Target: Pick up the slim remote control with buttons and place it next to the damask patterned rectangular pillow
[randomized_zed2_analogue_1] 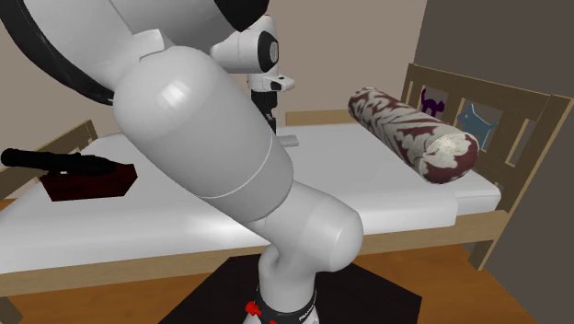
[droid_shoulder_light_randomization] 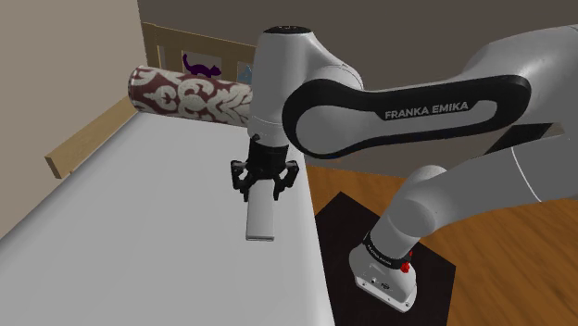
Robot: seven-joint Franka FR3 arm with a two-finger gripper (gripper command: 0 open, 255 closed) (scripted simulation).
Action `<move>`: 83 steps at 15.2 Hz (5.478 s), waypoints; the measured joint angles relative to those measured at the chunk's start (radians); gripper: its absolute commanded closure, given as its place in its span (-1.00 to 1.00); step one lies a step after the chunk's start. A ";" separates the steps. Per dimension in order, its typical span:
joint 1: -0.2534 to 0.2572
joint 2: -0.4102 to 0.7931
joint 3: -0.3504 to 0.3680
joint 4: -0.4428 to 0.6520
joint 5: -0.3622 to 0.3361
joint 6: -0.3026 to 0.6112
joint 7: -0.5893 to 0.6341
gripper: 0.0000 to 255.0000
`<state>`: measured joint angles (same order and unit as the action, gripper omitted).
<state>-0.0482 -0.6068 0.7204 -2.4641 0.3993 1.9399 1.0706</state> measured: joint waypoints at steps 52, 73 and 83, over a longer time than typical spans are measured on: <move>-0.198 0.218 -0.354 0.320 -0.280 -0.169 -0.350 1.00; -0.193 0.274 -0.320 0.083 -0.276 0.123 -0.340 1.00; -0.197 0.342 -0.299 0.001 -0.289 0.269 -0.324 1.00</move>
<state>-0.2451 -0.2650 0.4211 -2.4632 0.1101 2.2094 0.7471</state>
